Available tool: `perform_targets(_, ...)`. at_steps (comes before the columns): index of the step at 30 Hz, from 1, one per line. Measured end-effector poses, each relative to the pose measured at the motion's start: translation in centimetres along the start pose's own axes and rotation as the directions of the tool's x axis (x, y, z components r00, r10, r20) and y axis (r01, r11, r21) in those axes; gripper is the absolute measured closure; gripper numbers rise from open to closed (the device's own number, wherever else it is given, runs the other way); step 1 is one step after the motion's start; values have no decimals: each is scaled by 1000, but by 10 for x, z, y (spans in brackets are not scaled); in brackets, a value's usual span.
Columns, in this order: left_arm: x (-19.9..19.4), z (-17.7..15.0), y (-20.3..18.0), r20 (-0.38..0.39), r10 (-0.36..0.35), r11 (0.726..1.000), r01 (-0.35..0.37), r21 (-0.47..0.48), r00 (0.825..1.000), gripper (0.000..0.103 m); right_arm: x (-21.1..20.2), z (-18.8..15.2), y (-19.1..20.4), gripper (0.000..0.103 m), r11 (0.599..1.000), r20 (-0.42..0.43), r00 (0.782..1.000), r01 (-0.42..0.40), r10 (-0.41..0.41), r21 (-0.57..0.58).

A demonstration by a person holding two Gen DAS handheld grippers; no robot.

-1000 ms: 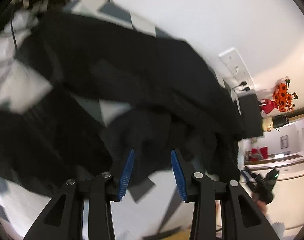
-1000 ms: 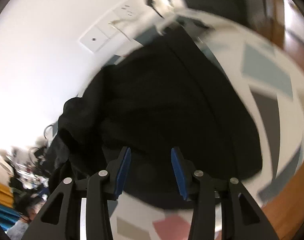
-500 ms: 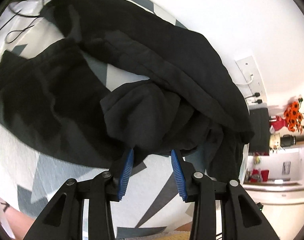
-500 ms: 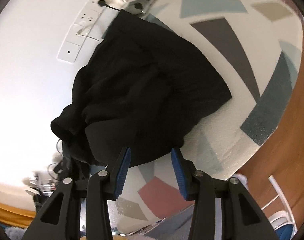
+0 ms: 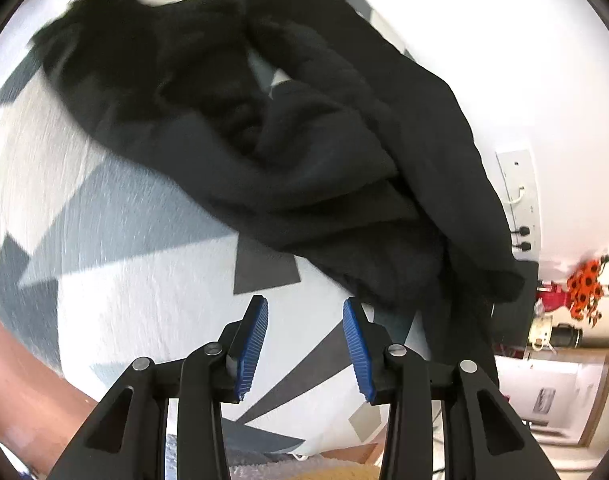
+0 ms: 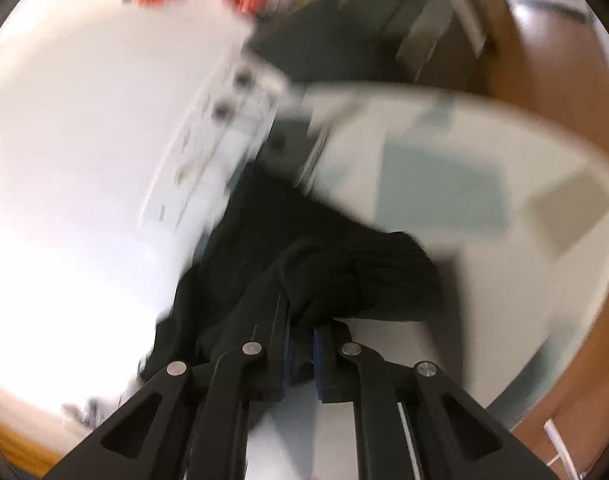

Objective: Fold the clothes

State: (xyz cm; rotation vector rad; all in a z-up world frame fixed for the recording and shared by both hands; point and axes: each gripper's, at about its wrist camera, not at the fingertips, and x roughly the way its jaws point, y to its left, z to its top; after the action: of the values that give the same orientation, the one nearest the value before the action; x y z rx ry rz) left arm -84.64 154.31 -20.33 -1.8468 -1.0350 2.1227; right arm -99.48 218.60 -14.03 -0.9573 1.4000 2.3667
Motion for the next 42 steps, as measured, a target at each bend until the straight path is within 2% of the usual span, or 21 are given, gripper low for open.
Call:
perform_targets(2,7,-4,6,-8,-6,1000,5,-30,1000,65,-10,15,-4,94,998,46,997,58,-56,-38)
perform_targets(4,15,-8,12,-22,-14,998,13,-60,1000,65,-7,17,-6,90,997,29,997,73,-72,-39)
perform_targets(7,24,-11,21,-24,-19,996,16,-90,1000,65,5,6,-17,85,997,-60,996,73,-72,4)
perform_targets(10,27,-6,30,-4,-33,992,33,-125,999,65,14,-9,-26,74,996,-121,990,82,-79,18)
perform_targets(15,25,13,40,79,-131,975,143,-173,988,65,27,-20,-34,71,997,-175,983,69,-63,24)
perform_targets(19,39,27,38,95,-213,963,226,-147,972,64,32,-18,-33,66,998,-175,983,52,-45,36)
perform_targets(21,43,32,31,108,-243,961,254,-107,964,46,37,-17,-31,63,998,-173,984,54,-48,31)
perform_targets(26,53,51,7,106,-193,979,199,-46,975,45,51,-11,-28,61,996,-174,982,83,-78,22)
perform_targets(28,55,59,8,134,-185,978,195,-72,974,75,57,-10,-30,63,995,-174,982,85,-77,43)
perform_targets(29,56,63,8,132,-173,979,185,-82,976,90,58,-9,-29,73,995,-171,982,87,-77,50)
perform_targets(30,53,65,8,134,-184,976,197,-89,974,91,58,-7,-27,87,995,-171,982,84,-74,49)
perform_targets(33,21,66,-4,181,-236,971,241,-5,955,92,40,2,-13,96,999,-116,992,47,-44,28)
perform_targets(36,-29,63,-34,247,-294,951,257,171,923,93,11,11,5,96,1000,-59,998,-2,3,3)
perform_targets(39,-86,59,-67,298,-389,899,288,332,872,93,-15,19,31,97,997,-21,999,-51,50,-51)
perform_targets(42,-144,44,-84,309,-485,830,320,457,818,93,-38,24,57,98,991,16,996,-88,90,-99)
